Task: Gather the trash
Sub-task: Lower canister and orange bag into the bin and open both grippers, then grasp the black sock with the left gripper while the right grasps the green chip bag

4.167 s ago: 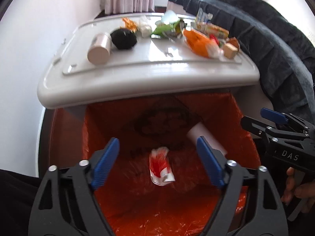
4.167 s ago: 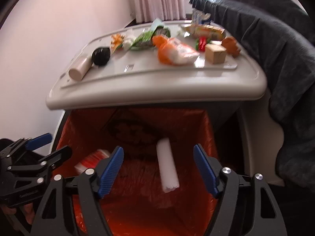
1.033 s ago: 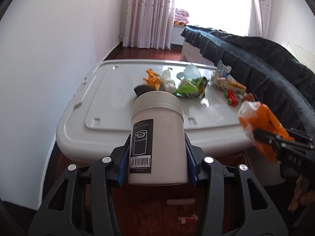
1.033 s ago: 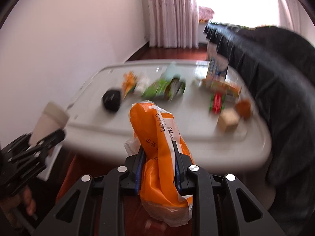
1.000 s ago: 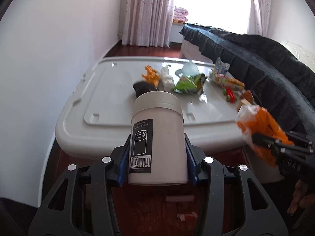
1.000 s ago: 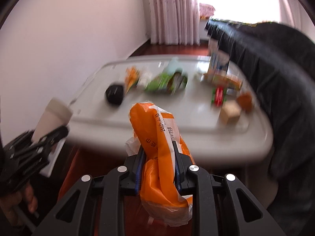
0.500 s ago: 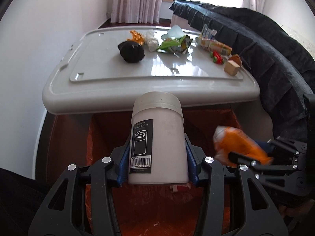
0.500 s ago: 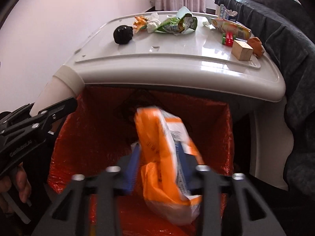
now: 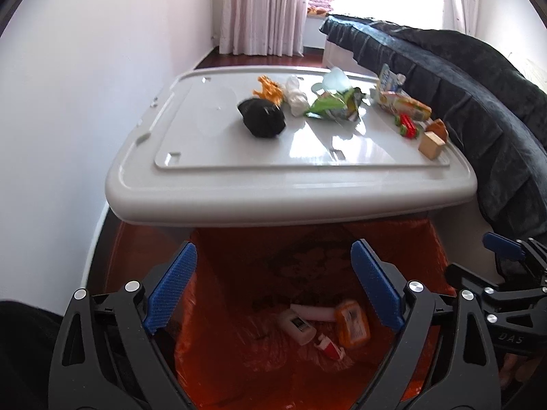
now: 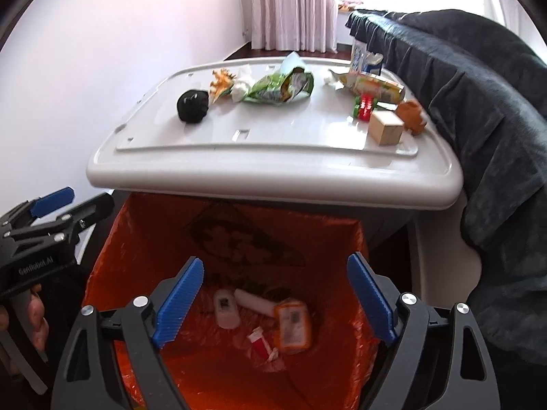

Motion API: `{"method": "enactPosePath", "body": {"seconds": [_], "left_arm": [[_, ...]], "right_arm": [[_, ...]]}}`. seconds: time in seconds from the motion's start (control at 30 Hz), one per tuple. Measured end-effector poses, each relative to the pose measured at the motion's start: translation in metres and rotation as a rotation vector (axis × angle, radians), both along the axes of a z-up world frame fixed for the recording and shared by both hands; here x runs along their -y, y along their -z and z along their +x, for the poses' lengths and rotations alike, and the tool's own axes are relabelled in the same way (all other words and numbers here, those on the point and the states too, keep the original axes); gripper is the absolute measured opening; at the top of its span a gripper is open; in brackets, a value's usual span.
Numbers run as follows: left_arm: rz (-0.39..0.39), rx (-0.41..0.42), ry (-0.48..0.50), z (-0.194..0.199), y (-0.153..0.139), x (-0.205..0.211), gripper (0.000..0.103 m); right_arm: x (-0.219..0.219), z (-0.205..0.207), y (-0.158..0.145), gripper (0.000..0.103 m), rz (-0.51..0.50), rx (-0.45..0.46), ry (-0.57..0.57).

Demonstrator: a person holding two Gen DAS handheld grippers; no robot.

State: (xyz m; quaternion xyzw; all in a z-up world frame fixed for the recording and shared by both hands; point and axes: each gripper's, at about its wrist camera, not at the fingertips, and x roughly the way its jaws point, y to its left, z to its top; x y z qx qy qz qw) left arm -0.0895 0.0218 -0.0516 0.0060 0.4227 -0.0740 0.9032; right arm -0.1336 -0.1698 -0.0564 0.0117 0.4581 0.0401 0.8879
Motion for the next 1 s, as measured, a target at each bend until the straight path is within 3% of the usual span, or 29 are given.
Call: {"method": "enactPosePath", "body": {"seconds": [0.33,0.6,0.77,0.8,0.93,1.0], "left_arm": [[-0.055,0.053,-0.044,0.073,-0.015,-0.003,0.090],[-0.083,0.019,-0.117,0.158,0.007,0.014,0.089],[0.005,0.032,-0.163,0.202,0.030,0.026,0.088],[0.022,0.028,-0.167,0.210,0.035,0.028,0.085],[0.050,-0.019,-0.156,0.233,0.053,0.029,0.050],[0.046,-0.008,-0.155,0.233,0.053,0.025,0.047]], "right_arm": [[0.019,0.038,-0.039,0.089,0.025,0.116,0.066],[0.009,0.072,-0.062,0.090,0.027,0.207,0.058],[0.002,0.080,-0.058,0.090,-0.002,0.225,0.049],[0.002,0.081,-0.056,0.090,-0.016,0.225,0.047],[0.005,0.093,-0.048,0.090,-0.029,0.207,0.051],[0.008,0.099,-0.044,0.090,-0.021,0.198,0.058]]}}
